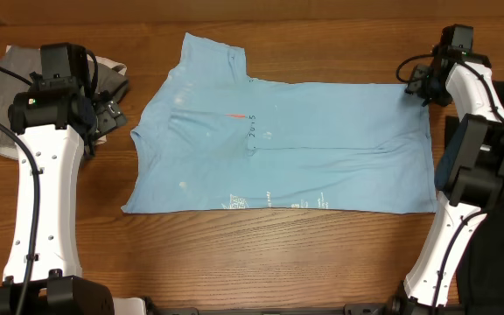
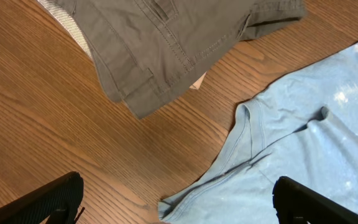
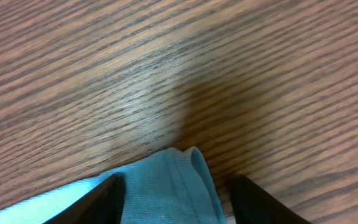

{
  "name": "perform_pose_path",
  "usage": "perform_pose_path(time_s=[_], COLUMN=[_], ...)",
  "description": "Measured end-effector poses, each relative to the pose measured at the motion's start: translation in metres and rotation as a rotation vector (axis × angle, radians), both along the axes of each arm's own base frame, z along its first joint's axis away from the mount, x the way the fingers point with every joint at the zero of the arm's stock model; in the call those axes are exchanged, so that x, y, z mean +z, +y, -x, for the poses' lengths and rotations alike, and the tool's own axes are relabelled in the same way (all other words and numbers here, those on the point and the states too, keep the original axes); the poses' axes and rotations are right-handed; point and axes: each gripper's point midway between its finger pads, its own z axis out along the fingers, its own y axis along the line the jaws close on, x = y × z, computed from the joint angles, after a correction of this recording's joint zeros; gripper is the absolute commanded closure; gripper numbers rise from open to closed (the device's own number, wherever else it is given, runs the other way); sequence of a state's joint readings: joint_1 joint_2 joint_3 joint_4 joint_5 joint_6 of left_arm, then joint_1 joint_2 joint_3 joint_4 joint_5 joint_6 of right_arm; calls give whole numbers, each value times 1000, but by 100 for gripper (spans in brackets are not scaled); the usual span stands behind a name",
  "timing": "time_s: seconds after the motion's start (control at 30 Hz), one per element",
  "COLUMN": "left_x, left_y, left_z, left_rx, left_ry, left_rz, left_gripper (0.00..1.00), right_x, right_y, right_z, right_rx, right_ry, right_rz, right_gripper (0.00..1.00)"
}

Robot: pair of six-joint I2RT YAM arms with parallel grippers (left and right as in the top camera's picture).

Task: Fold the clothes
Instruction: 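Grasp the shirt's upper right corner with the right gripper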

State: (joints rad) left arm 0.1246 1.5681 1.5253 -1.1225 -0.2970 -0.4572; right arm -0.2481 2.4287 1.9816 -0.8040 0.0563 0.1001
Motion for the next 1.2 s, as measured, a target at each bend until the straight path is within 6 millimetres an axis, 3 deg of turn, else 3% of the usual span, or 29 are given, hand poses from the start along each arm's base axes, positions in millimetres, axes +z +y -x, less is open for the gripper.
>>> perform_pose_path(time_s=[0.03, 0.1, 0.27, 0.67, 1.1, 1.13, 1.2], left_x=[0, 0, 0, 0, 3, 9, 12], left_y=[0, 0, 0, 0, 1, 2, -1], left_z=[0, 0, 0, 0, -6, -19, -27], left_rx=[0, 0, 0, 0, 0, -1, -12], left_ry=[0, 0, 0, 0, -28, -87, -125], left_rz=[0, 0, 0, 0, -4, -10, 6], left_gripper=[0, 0, 0, 0, 0, 1, 25], right_x=[0, -1, -1, -2, -1, -1, -1], right_y=[0, 0, 0, 2, 2, 2, 2], right_z=[1, 2, 4, 5, 5, 5, 5], right_rx=[5, 1, 0, 0, 0, 0, 0], right_ry=[3, 8, 17, 20, 21, 21, 20], right_rz=[2, 2, 0, -9, -10, -10, -10], right_gripper=[61, 69, 83, 96, 96, 96, 96])
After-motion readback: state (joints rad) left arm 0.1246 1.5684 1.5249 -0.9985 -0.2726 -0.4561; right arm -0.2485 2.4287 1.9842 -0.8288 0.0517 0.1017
